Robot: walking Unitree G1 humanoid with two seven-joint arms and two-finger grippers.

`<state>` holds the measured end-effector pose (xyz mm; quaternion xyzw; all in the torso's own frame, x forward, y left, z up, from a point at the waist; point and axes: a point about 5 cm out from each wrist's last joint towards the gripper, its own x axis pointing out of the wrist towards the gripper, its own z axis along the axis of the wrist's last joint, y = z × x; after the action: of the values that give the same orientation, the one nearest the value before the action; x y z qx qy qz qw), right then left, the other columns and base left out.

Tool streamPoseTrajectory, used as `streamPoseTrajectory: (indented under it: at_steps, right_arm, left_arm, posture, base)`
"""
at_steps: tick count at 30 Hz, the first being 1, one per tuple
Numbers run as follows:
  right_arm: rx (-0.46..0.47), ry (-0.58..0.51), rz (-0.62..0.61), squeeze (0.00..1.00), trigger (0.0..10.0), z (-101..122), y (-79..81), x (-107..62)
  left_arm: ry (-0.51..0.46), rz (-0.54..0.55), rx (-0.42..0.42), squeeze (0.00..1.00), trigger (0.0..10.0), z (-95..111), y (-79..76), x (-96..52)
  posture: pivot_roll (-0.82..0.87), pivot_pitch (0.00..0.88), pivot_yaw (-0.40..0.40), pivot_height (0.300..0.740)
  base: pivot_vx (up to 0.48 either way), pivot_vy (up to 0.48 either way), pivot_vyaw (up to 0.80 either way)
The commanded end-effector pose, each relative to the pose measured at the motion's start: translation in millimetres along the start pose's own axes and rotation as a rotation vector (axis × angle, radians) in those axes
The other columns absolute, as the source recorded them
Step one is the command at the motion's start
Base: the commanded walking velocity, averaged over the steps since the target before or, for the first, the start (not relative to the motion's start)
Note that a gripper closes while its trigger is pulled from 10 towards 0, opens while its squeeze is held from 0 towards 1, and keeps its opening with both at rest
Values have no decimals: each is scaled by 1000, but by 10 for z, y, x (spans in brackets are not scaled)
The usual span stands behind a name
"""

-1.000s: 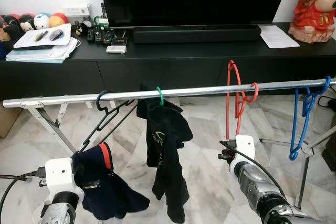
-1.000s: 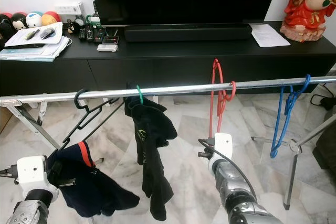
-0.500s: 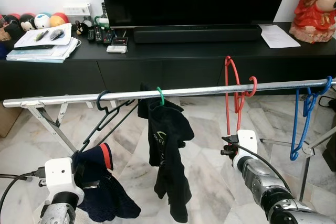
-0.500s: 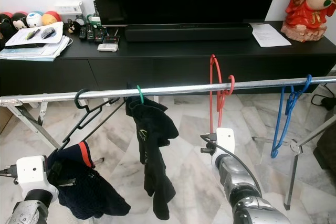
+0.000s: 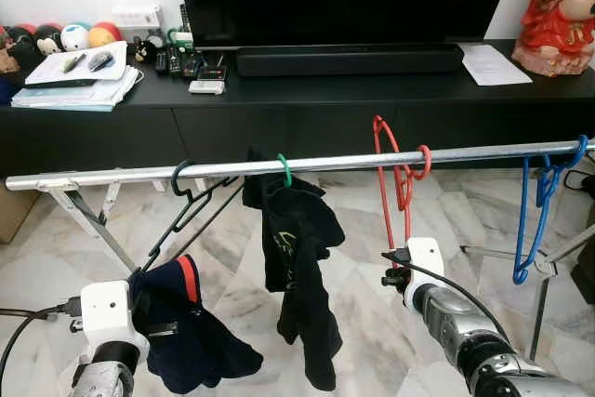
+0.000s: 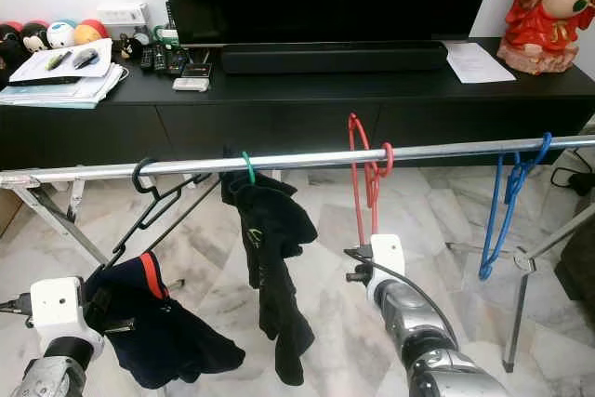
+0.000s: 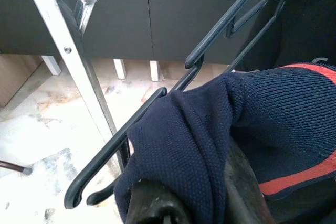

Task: Hang hanger

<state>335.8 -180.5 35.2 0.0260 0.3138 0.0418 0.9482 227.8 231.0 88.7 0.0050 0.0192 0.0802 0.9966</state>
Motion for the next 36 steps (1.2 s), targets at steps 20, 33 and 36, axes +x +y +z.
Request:
streamPoseTrajectory:
  at_steps: [20,33,36]
  right_arm:
    - [70,-70,-52,835,10000,-28,-77,-20]
    - [123,-220,-3,776,10000,53,-33,-40]
    - [138,-255,-3,780,10000,59,-35,-51]
  left_arm:
    - [-10,-9,-8,0,10000,32,-19,-20]
    - [-8,-12,-12,0,10000,25,-35,-26]
    - [-7,-13,-13,0,10000,22,-39,-28]
  posture:
    - [8,153,-3,740]
    - [4,155,-4,740]
    - [1,154,-7,740]
  base:
    - [0,0,0]
    - [0,0,0]
    - [0,0,0]
